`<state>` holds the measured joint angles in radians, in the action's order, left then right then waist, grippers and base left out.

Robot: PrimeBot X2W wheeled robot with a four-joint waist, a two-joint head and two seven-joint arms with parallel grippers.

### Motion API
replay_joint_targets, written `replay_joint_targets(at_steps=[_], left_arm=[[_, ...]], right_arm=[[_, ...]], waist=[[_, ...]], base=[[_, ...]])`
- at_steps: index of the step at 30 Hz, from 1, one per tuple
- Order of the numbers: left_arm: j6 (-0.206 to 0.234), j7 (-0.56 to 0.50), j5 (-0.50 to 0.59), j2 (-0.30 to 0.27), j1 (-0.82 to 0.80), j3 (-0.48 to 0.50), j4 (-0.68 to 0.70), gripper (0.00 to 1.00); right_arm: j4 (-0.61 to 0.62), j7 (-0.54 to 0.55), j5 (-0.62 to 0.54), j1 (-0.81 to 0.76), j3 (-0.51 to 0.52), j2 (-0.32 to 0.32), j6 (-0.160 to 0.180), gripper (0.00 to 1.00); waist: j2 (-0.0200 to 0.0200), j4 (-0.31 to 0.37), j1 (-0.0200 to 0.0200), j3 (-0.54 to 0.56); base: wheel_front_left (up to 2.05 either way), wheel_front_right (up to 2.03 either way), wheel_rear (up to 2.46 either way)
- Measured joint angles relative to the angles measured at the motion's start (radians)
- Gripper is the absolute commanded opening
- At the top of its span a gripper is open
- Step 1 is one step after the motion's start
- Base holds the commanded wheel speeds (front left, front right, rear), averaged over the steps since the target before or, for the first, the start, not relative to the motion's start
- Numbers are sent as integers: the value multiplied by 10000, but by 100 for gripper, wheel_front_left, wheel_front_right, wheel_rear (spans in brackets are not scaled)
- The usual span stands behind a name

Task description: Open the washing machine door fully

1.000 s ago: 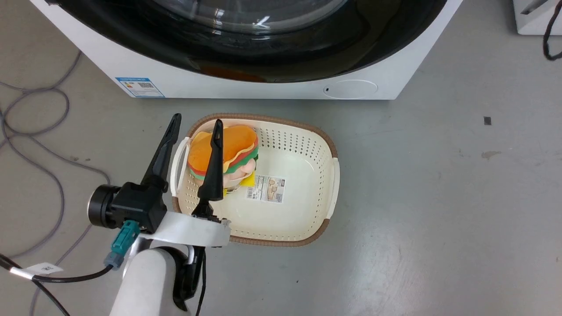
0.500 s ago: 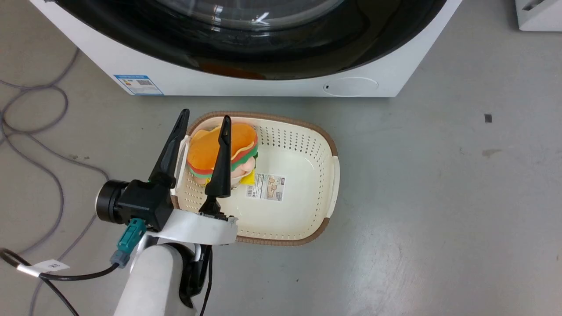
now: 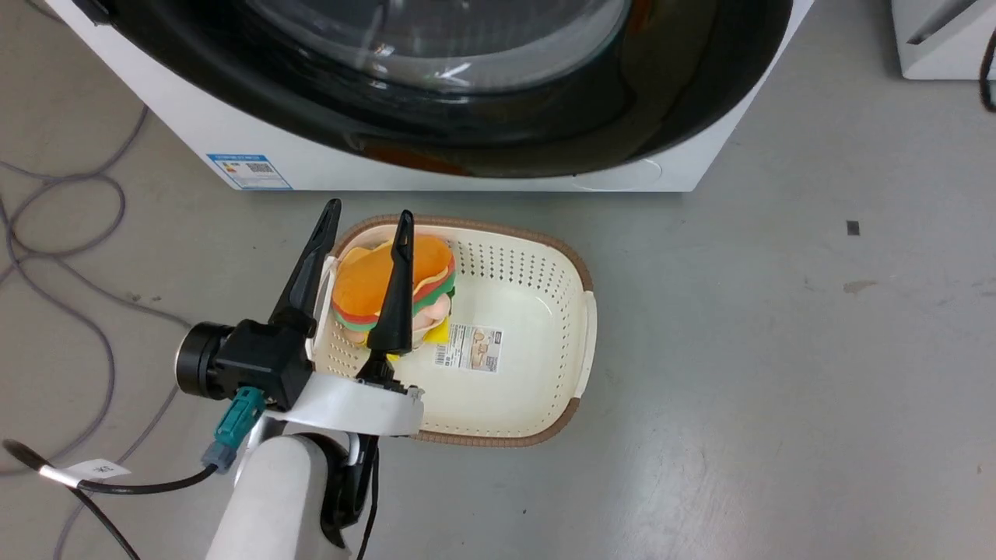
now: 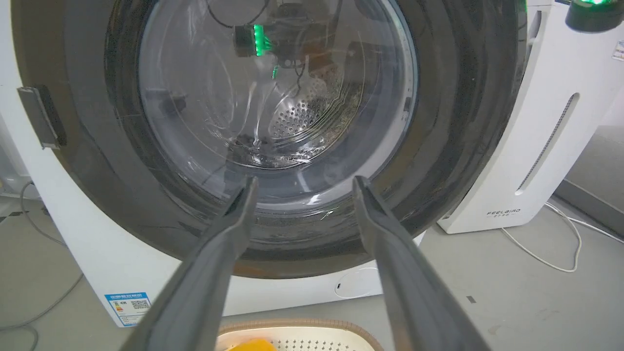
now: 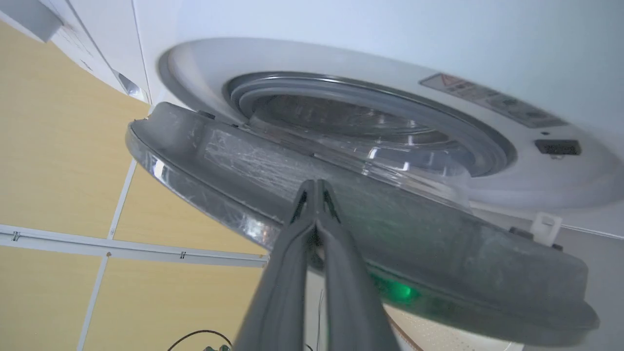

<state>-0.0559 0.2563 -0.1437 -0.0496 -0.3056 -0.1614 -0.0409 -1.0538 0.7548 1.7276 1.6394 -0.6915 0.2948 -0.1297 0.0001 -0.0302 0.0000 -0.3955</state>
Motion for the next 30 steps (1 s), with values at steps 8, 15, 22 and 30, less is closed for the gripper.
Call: replay_joint_targets(at_steps=[8, 15, 22, 30], left_arm=[[0, 2, -2, 2, 139, -59, -117, 100], [0, 2, -2, 2, 396, -86, -276, 100], [6, 2, -4, 2, 666, -182, -529, 100], [6, 2, 0, 2, 1140, -150, -859, 100]], right_arm=[[211, 382, 182, -707, -90, 21, 0, 0], [211, 941, 414, -1022, -219, 17, 2, 0], [562, 1386, 594, -1749, -426, 13, 0, 0], [1475, 1695, 773, -2936, -642, 79, 0, 0]], waist=[[0, 33, 0, 352], [0, 82, 0, 790], [0, 93, -1, 1327], [0, 6, -2, 2019]], base=[[0, 0, 0], [0, 0, 0], [0, 0, 0], [0, 0, 0]])
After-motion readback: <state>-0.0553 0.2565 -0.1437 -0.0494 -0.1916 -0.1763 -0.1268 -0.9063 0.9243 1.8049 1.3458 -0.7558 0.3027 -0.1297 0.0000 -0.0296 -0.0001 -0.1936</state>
